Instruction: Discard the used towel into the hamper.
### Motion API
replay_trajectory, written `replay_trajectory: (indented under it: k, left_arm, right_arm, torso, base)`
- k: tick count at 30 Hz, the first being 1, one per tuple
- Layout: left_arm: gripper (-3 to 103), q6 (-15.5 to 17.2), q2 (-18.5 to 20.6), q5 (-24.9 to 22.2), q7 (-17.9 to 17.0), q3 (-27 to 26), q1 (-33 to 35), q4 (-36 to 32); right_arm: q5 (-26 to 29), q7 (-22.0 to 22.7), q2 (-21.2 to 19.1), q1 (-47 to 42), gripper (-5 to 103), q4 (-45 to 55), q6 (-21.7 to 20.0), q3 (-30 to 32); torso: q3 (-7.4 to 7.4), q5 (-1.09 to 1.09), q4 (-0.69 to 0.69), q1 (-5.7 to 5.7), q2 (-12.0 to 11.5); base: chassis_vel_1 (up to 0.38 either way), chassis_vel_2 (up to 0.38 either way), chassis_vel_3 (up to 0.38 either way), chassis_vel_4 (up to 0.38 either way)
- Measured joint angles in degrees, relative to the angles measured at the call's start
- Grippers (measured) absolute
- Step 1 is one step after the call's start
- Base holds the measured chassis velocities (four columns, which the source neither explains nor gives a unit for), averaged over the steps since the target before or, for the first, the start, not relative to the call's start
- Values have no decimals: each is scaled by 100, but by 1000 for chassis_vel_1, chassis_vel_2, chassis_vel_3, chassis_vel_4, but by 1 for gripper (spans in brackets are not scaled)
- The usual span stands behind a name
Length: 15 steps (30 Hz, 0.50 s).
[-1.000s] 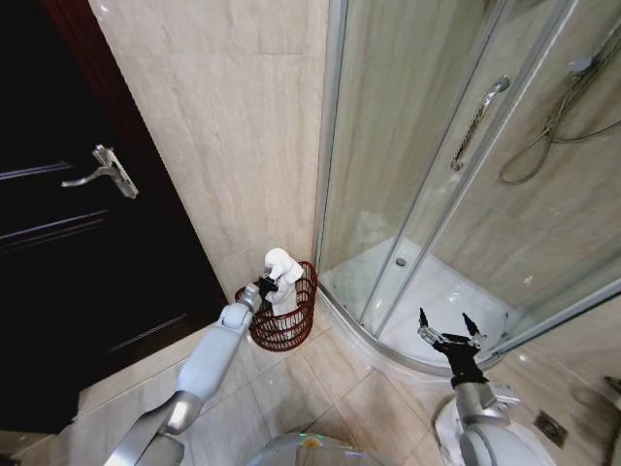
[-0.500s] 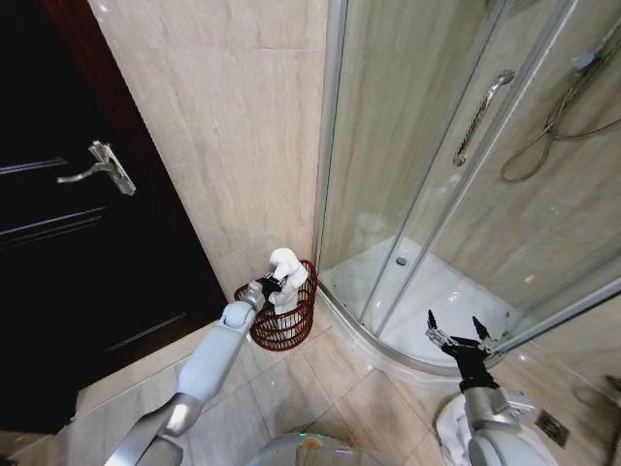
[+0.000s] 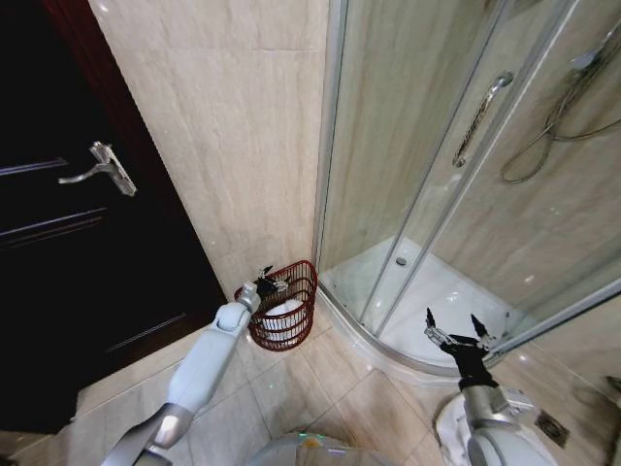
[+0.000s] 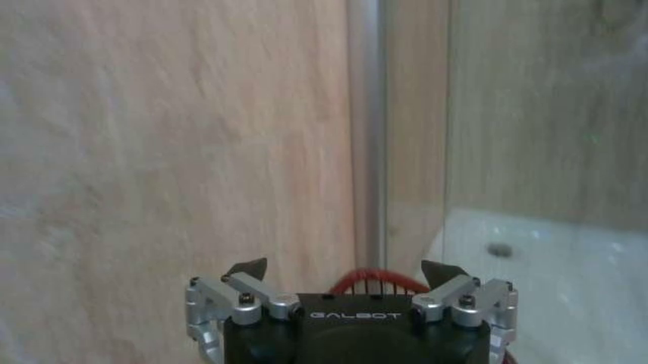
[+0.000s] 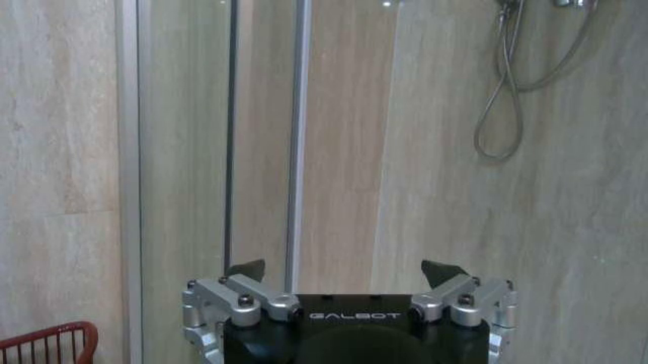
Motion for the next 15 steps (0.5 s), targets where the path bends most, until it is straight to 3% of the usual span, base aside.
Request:
replay_trajectory:
  k: [7, 8, 12, 15]
  left_arm:
    - [100, -9, -6, -468, -671, -471, 732, -1289]
    - [100, -9, -6, -468, -671, -471, 732, -1289]
    - [100, -145, -111, -456, -1312, -763, 1468, -2384]
    - [100, -204, -222, -312, -1579, -922, 1802, -2846]
  right_arm:
    - [99, -41, -23, 97, 100, 33, -54, 11]
    - [99, -41, -23, 97, 100, 33, -54, 11]
    - [133, -137, -12, 112, 100, 164, -168, -14]
    - [130, -176, -3, 107, 100, 227, -187, -34]
  torso:
    - [5, 0, 0, 4, 10]
    - [5, 0, 0, 4, 10]
    - [7, -1, 1, 5, 14]
    - [8, 1, 0, 5, 16]
  base:
    - [0, 0, 0, 0]
    - [0, 0, 0, 0]
    - [0, 0, 0, 0]
    - [0, 0, 0, 0]
